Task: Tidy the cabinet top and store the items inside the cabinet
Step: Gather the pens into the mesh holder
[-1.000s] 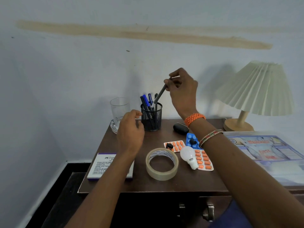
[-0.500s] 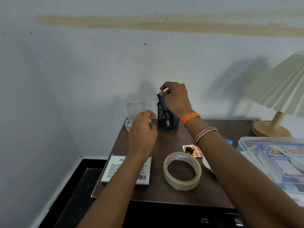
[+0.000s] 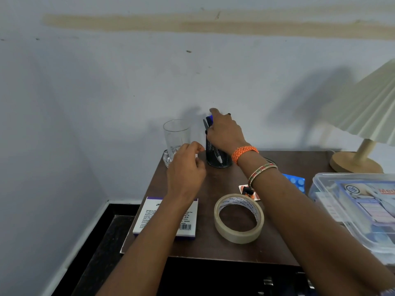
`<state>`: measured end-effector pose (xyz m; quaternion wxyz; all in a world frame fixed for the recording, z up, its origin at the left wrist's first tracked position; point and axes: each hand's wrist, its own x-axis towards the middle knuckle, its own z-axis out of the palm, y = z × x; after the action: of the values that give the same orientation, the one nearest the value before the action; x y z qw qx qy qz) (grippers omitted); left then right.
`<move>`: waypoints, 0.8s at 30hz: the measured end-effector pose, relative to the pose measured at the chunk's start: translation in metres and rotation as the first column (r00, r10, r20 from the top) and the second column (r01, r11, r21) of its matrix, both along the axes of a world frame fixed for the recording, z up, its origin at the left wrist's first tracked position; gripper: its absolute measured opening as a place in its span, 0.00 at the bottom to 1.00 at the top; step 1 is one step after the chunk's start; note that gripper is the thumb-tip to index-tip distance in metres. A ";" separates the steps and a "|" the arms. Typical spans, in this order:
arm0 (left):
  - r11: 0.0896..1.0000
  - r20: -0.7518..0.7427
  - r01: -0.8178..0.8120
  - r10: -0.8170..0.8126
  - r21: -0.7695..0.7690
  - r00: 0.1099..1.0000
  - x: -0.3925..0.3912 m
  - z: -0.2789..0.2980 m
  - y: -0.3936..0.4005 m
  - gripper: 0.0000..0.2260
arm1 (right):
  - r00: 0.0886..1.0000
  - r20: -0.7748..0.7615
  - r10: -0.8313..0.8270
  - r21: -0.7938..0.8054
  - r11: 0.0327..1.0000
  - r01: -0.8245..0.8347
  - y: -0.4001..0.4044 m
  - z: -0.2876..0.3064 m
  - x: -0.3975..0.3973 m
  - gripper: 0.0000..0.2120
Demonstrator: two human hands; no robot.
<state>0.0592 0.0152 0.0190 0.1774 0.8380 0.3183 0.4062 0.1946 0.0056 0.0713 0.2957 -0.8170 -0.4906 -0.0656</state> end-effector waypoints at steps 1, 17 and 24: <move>1.000 -0.007 0.006 -0.006 -0.001 1.000 0.000 0.000 0.000 0.09 | 1.000 0.000 -0.010 0.009 1.000 0.010 -0.003 0.002 0.001 0.23; 0.996 0.014 0.082 -0.081 -0.040 0.997 0.006 0.004 -0.011 0.12 | 0.934 -0.129 -0.334 -0.406 0.877 0.258 -0.071 0.011 0.084 0.15; 0.984 -0.048 0.169 -0.172 -0.055 0.984 0.022 0.003 -0.019 0.13 | 0.954 -0.059 -0.294 -0.561 0.800 0.212 -0.081 0.003 0.079 0.09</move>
<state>0.0815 -0.0038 0.0216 0.2243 0.8678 0.2601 0.3591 0.2740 -0.0759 0.0743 0.0723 -0.9279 -0.3525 0.0972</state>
